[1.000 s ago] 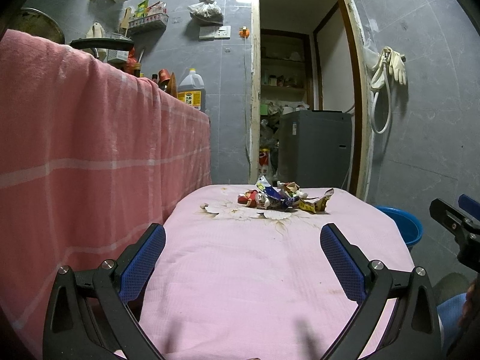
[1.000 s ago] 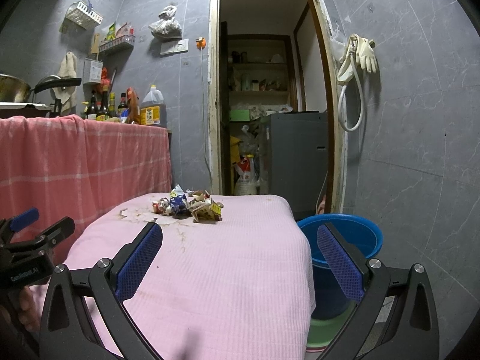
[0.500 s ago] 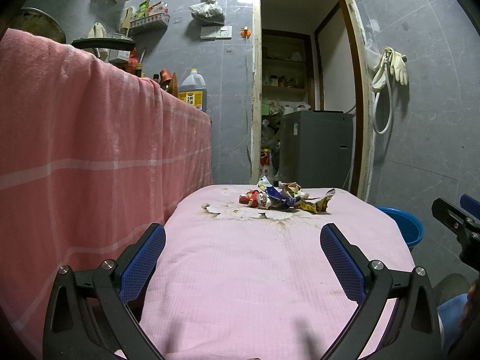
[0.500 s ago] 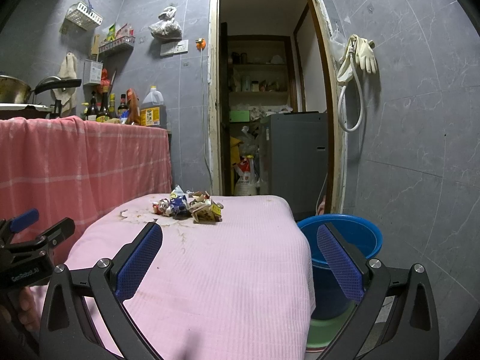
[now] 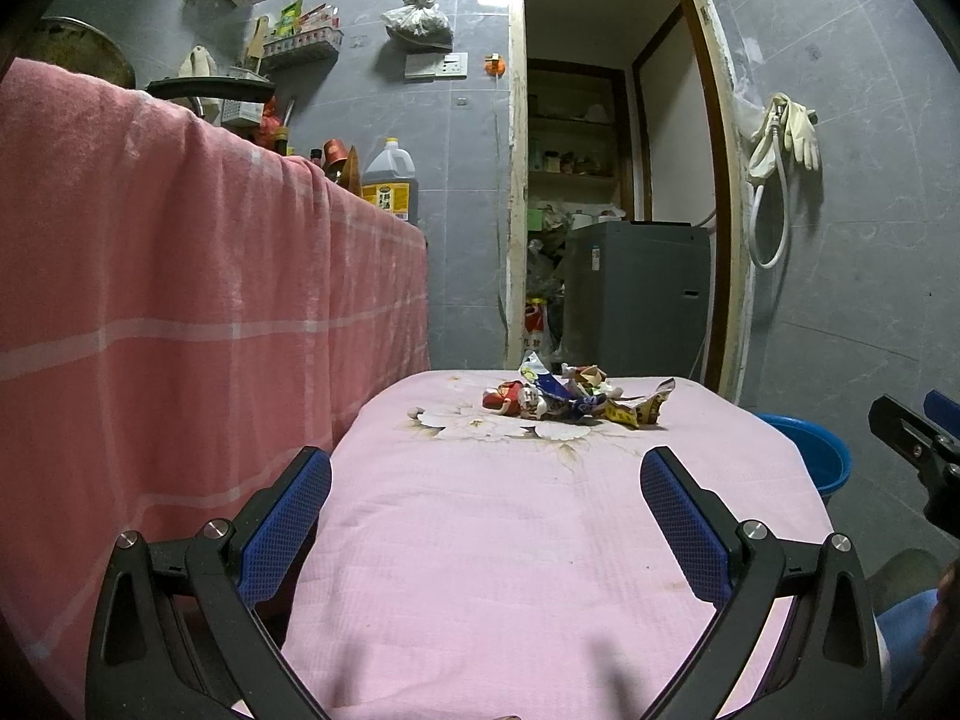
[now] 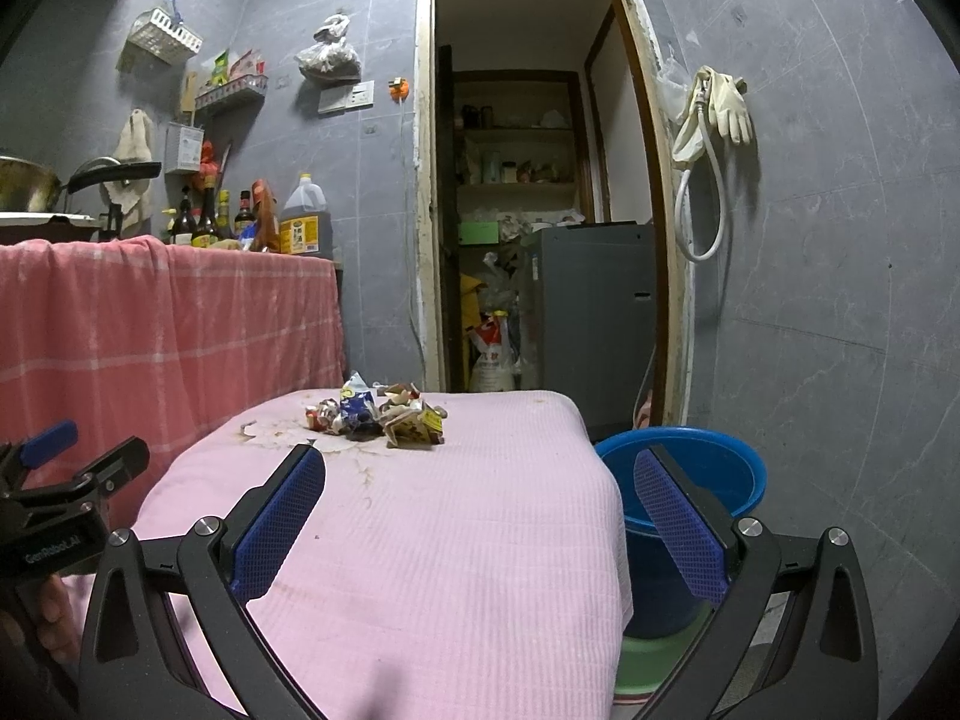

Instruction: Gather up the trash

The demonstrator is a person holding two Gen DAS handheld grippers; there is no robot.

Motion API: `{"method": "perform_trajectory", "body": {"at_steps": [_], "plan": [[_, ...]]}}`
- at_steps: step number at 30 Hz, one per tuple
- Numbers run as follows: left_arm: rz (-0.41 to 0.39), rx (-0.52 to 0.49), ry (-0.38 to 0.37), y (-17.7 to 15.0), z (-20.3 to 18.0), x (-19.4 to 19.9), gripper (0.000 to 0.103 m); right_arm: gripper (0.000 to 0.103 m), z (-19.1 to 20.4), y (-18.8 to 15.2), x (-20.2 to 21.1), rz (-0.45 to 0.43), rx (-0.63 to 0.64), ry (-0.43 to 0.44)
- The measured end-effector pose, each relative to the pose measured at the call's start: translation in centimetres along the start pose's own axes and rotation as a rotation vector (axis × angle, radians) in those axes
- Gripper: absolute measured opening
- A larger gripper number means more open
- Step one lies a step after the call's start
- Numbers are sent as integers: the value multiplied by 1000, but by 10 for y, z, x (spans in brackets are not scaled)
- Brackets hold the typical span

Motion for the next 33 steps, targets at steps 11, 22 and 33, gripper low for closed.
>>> {"method": "perform_trajectory", "body": {"at_steps": [11, 22, 33], "plan": [[1, -3, 1, -1, 1, -1, 101, 103, 0, 0, 1, -2, 0, 0], [15, 27, 0, 10, 6, -13, 101, 103, -8, 9, -2, -33, -8, -22], [92, 107, -12, 46, 11, -65, 101, 103, -25, 54, -46, -129, -38, 55]]}}
Point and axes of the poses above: each gripper's, at about its wrist camera, not at the fingertips, and x roughly against the way its jaws point, z to its left, y to its top, the point moved 9 cm from there along -x, roughly the way its jaws point, and after that the axes turned 8 degrees about y, right-handed, at the moved point
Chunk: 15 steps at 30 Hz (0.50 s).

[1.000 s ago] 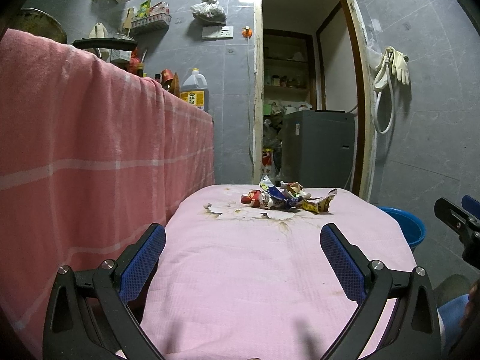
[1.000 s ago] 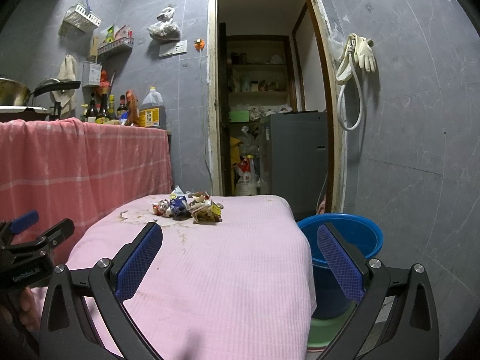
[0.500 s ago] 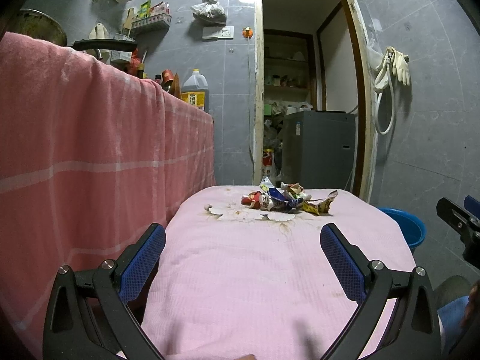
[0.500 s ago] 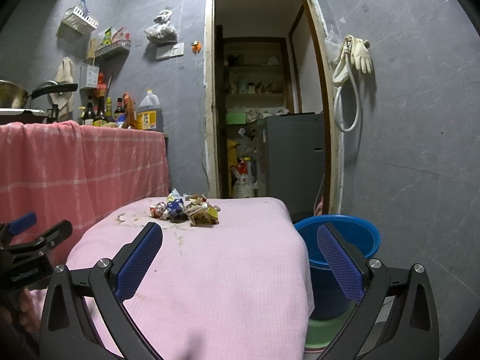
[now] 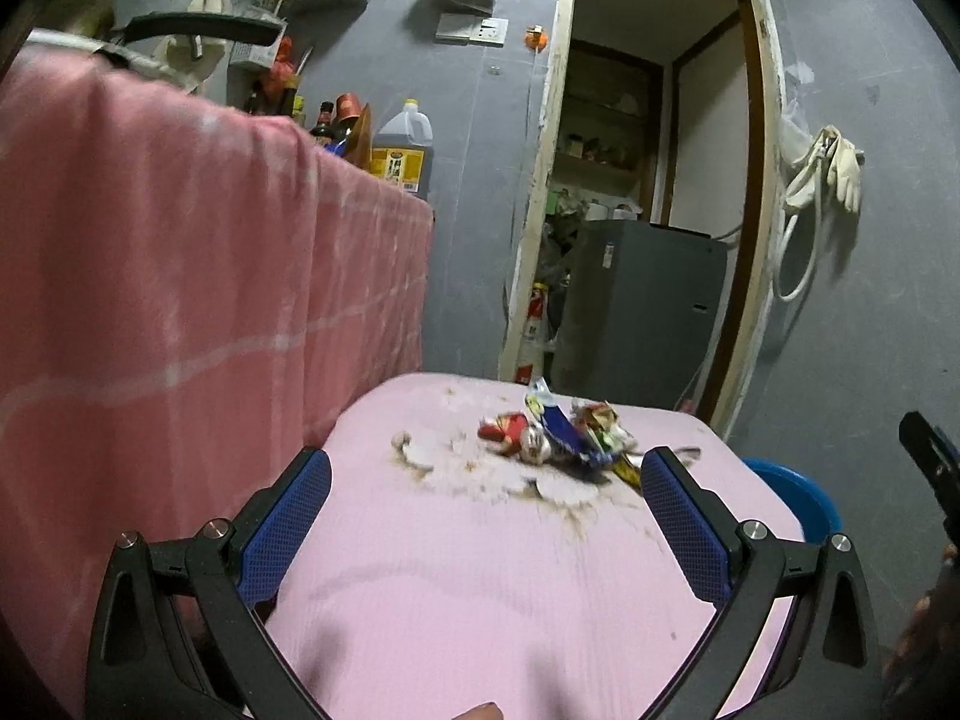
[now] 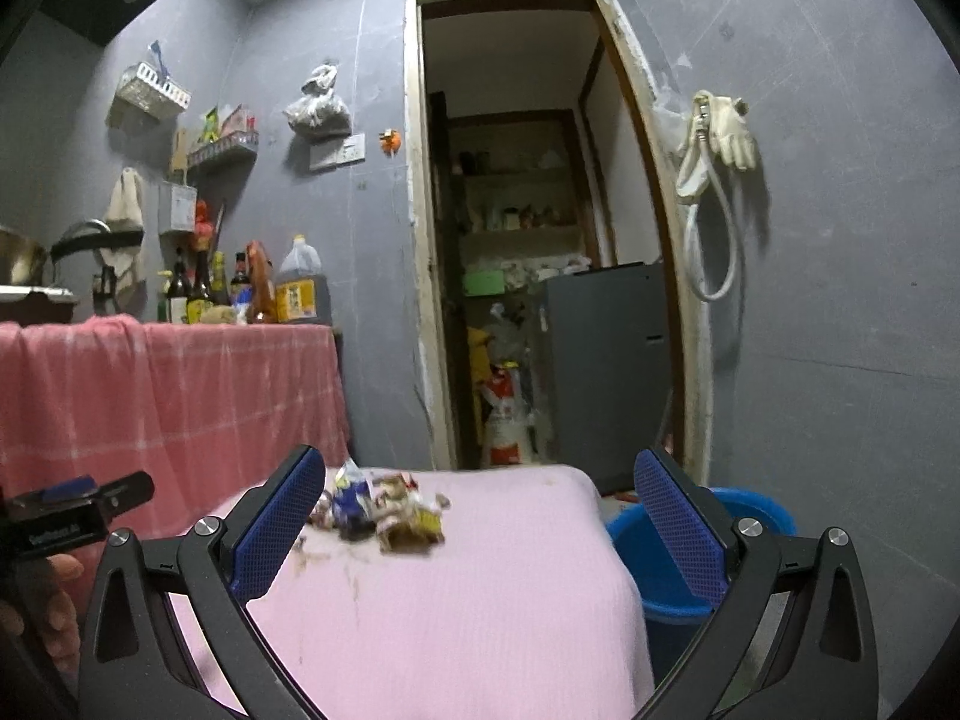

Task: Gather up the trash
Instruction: 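Grasp the white crumpled piece with the left tool while the right tool grasps the yellow-printed packet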

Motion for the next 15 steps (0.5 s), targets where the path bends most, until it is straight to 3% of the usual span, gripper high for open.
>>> {"method": "perform_trajectory", "body": {"at_steps": [7, 15], "plan": [[28, -77, 73, 16, -8, -36, 101, 103, -12, 16, -53, 38, 13, 49], [107, -110, 83, 19, -5, -100, 101, 103, -27, -5, -111, 190, -31, 146]]}}
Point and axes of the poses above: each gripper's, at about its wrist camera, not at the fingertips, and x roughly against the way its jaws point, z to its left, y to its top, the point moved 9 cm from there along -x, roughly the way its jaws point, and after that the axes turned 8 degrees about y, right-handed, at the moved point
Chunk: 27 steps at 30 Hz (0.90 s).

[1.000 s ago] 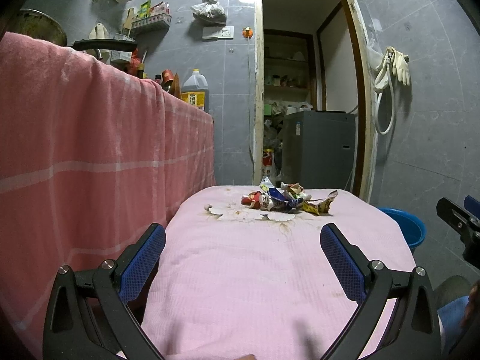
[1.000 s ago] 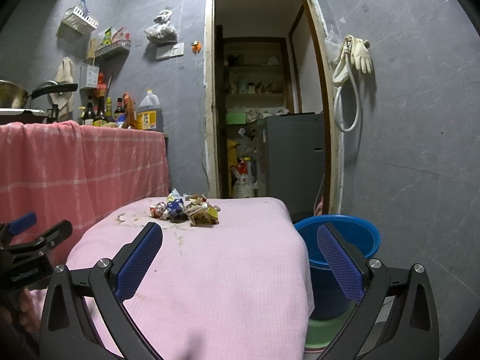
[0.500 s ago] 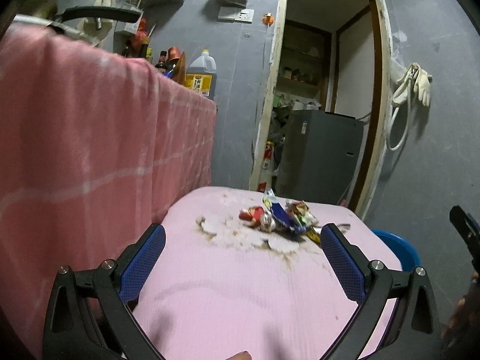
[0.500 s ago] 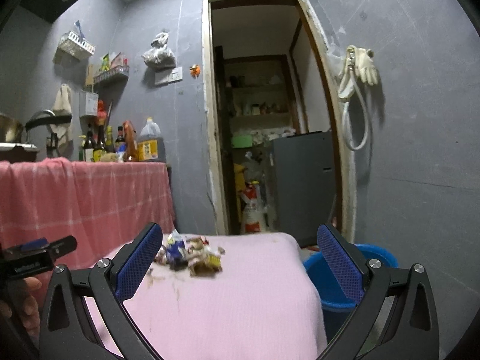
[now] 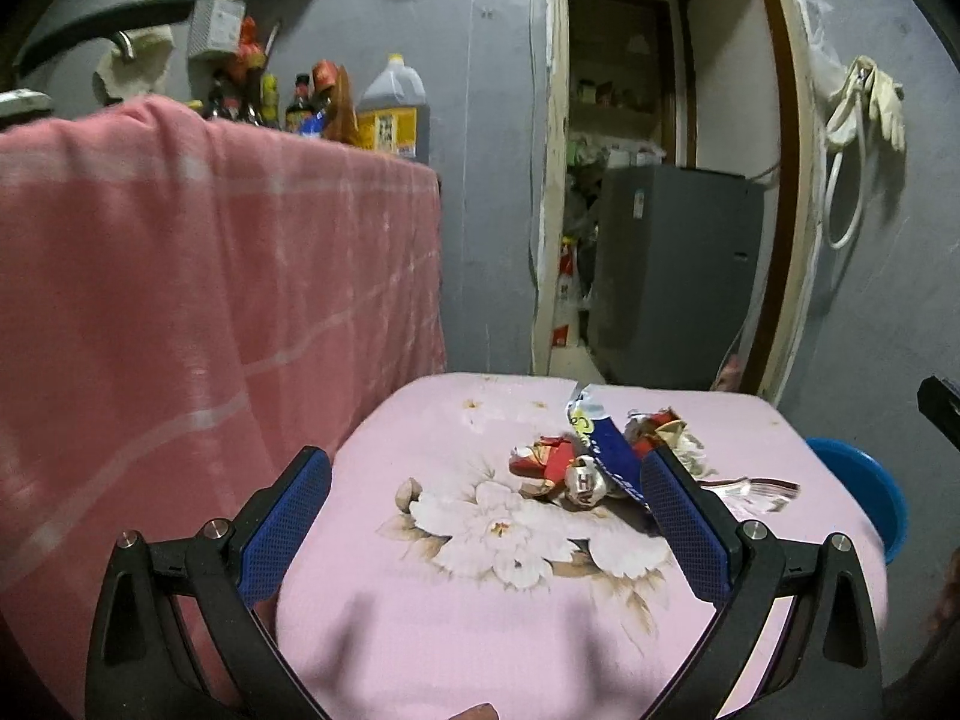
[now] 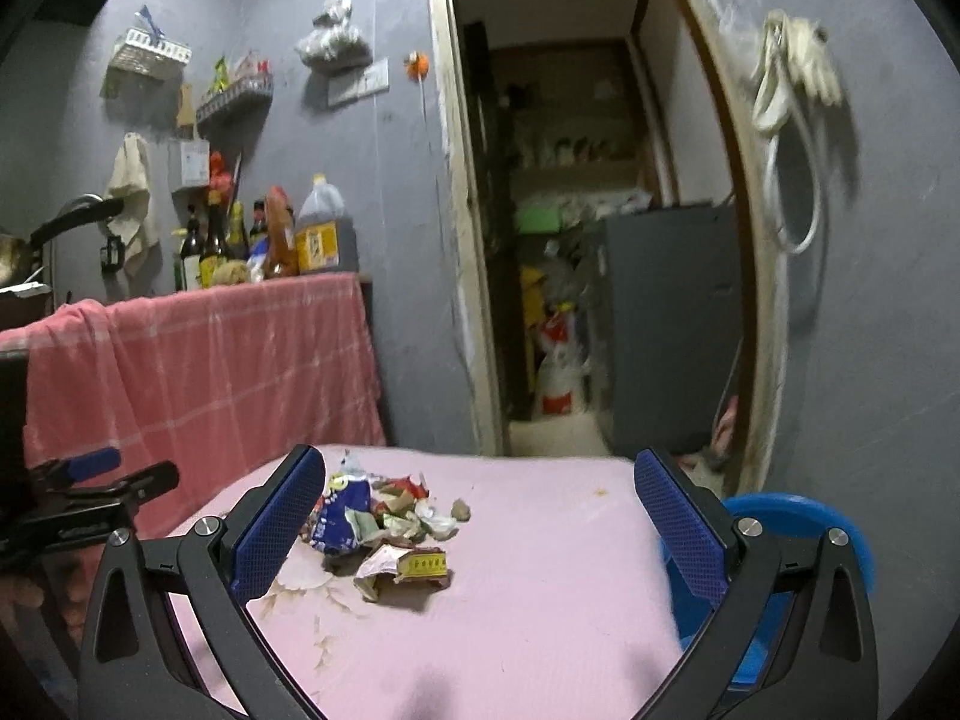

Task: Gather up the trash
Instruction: 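Grasp the white crumpled piece with the left tool while the right tool grasps the yellow-printed packet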

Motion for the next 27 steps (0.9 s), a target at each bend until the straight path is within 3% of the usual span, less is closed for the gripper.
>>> {"method": "perform_trajectory", "body": {"at_steps": [6, 12, 16, 22, 27], "plan": [[34, -71, -4, 0, -7, -30, 101, 103, -12, -22, -43, 144, -42, 23], [66, -149, -65, -13, -23, -53, 100, 102, -7, -50, -73, 272, -61, 74], [127, -179, -126, -25, -35, -69, 78, 91, -4, -66, -90, 357, -79, 126], [209, -153, -238, -32, -50, -85, 42, 82, 9, -82, -105, 434, -79, 200], [264, -128, -320, -36, -58, -91, 32, 76, 20, -95, -115, 487, -52, 238]]}}
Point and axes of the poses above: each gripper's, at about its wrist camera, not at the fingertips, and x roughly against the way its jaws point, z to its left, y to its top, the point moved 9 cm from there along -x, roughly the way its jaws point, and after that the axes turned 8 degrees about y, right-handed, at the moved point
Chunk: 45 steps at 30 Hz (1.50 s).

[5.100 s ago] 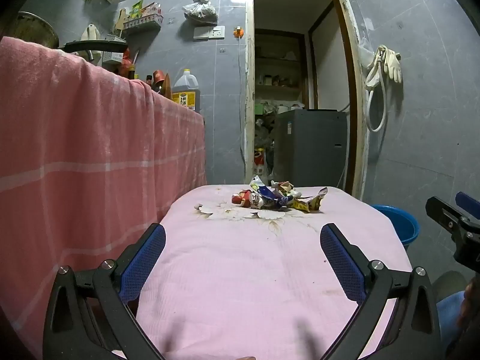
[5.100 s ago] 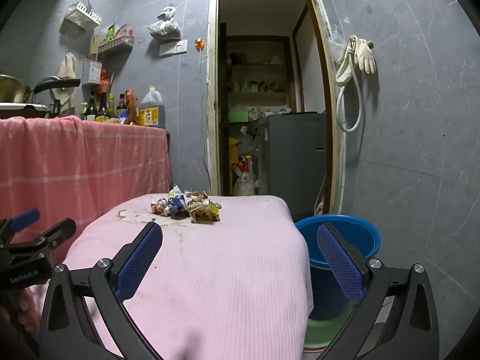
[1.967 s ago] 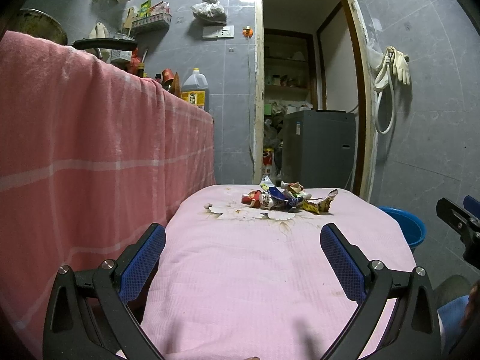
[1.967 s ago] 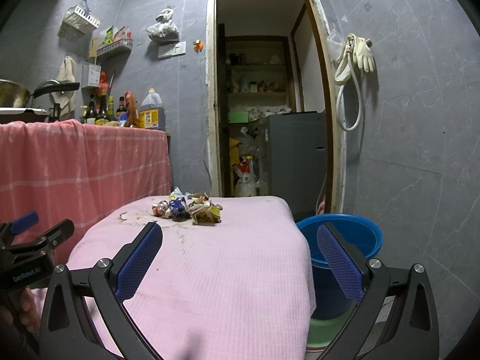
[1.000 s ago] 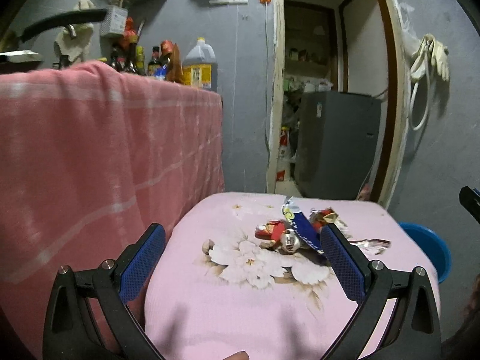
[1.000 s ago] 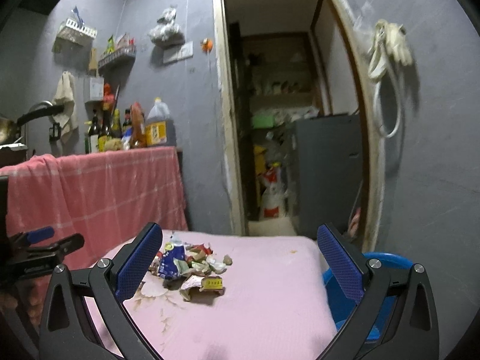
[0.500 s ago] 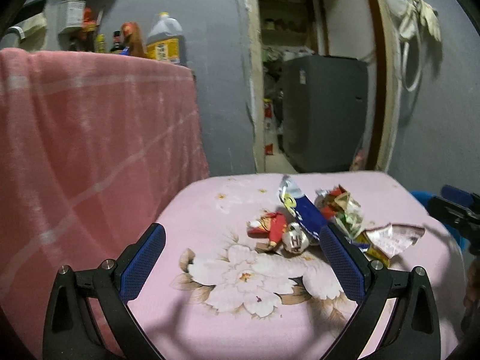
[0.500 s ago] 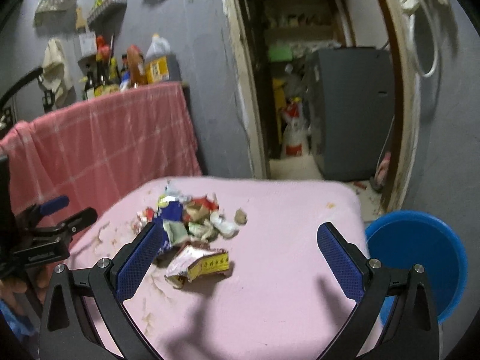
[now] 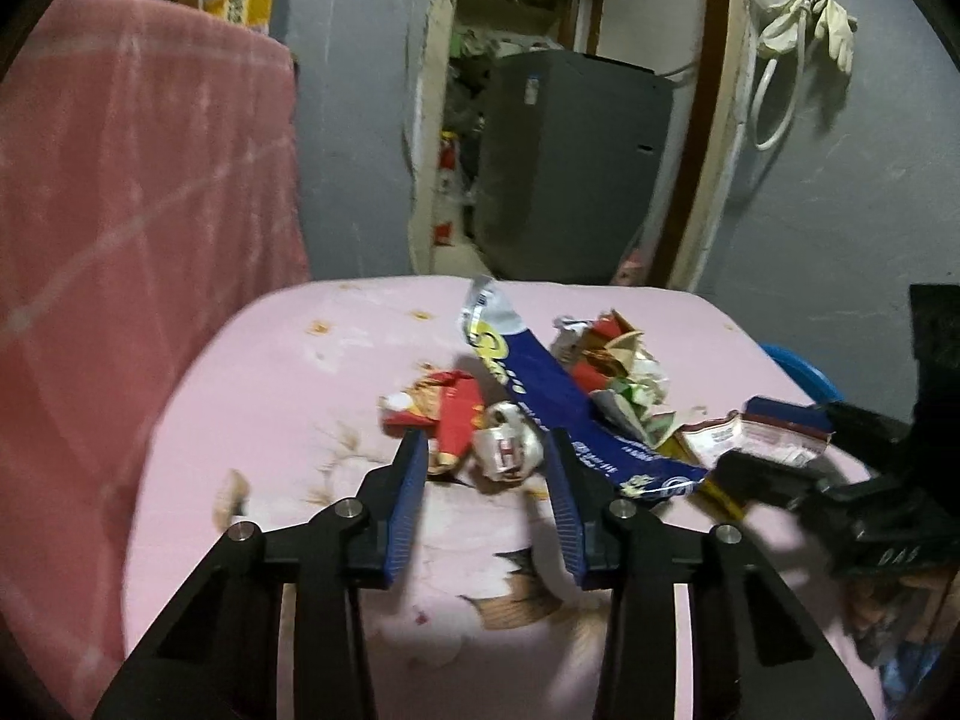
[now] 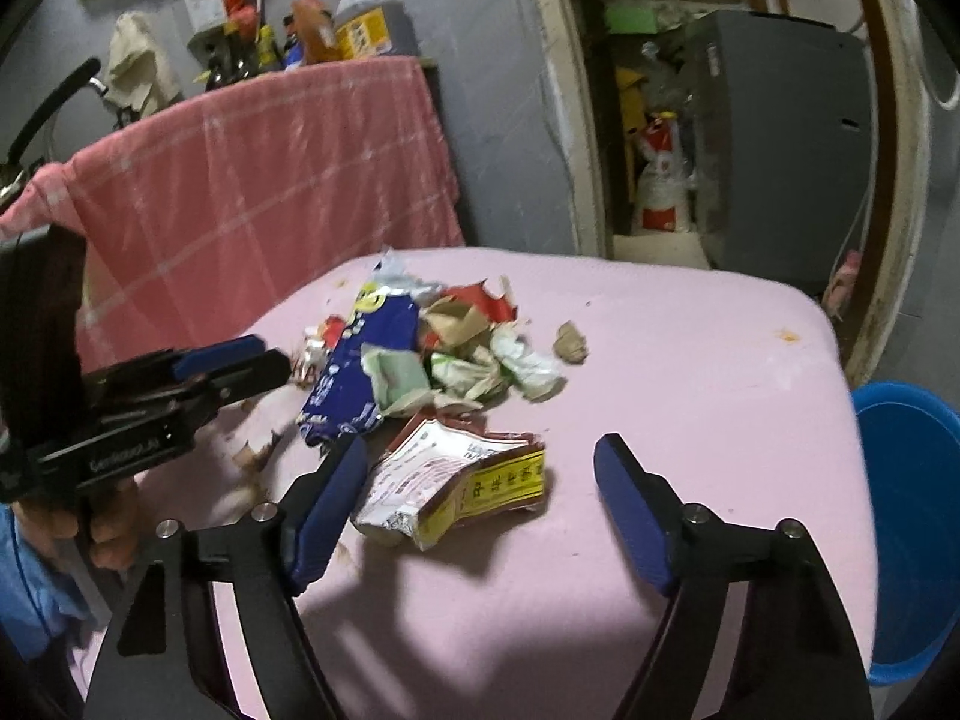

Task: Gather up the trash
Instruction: 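Grasp the white crumpled piece with the left tool while the right tool grasps the yellow-printed packet, then carry both held pieces over the blue basin and open both tools to drop them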

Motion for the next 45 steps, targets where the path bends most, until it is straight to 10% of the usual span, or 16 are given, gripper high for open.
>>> {"method": "perform_trajectory", "body": {"at_steps": [17, 37, 45], "plan": [[59, 24, -56, 4, -4, -8, 6, 57, 2, -6, -5, 14, 4, 42], [-15, -4, 34, -26, -16, 46, 4, 42, -4, -10, 26, -97, -64, 56], [-39, 42, 38, -31, -13, 67, 3, 9, -4, -14, 26, -106, -72, 65]]}}
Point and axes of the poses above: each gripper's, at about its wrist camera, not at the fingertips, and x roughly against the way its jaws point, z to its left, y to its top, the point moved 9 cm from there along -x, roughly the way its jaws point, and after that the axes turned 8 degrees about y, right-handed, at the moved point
